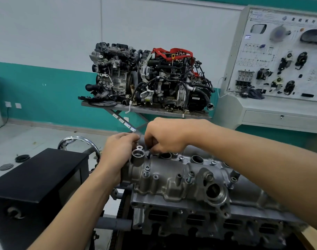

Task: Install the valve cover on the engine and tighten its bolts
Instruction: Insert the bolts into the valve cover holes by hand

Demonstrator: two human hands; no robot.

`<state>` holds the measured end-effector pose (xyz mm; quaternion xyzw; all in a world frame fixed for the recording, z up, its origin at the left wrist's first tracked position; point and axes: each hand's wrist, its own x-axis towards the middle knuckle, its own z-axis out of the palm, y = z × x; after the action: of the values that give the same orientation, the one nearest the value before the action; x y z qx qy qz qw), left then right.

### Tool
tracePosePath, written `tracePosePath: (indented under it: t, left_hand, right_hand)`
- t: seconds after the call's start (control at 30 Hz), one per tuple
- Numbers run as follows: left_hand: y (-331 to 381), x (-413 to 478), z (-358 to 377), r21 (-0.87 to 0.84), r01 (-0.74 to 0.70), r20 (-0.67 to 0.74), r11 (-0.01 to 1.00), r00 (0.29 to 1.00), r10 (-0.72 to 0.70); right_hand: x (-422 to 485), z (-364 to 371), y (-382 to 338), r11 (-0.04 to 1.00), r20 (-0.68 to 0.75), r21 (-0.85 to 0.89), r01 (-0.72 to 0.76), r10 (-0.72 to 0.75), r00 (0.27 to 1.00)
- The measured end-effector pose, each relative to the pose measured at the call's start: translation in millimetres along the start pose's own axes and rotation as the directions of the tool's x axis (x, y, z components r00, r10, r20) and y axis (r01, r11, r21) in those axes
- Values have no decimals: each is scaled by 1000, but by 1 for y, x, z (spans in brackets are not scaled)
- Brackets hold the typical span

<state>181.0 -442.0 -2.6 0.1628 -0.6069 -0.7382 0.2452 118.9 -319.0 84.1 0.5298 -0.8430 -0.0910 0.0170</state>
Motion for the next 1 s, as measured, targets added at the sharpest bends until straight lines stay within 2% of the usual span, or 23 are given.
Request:
tracePosePath:
  t: [0.1,0.2,0.5,0.63,0.8,0.9,1.0]
  left_hand:
    - [-2,-2,-1,-94,21,-18,995,1000,-23]
    - [-4,-2,-2,-111,29,-26,993,999,-32]
    - [-6,-6,-3,-143,29,-16,989,999,-32]
    - [-6,-5,-4,-153,21,-17,988,1000,-24]
    - [-9,-1,-5,-163,24,0,986,1000,-25]
    - [-9,0,-5,-164,25,4,986,1000,-25]
    - [-8,-1,-3,-169,17,3,985,1000,-16]
  right_hand:
    - [3,7,-3,1000,23,17,-6,5,1000]
    - [5,6,-5,1000,72,-7,-15,15,997]
    - [12,5,-25,940,164,-339,-20,80,983]
    - [15,5,-25,952,162,-305,-26,79,984]
    - [9,9,-15,996,84,-79,-28,35,996]
    - [10,11,-12,997,68,-71,-24,28,997]
    - [11,14,-11,989,39,-143,-41,47,998]
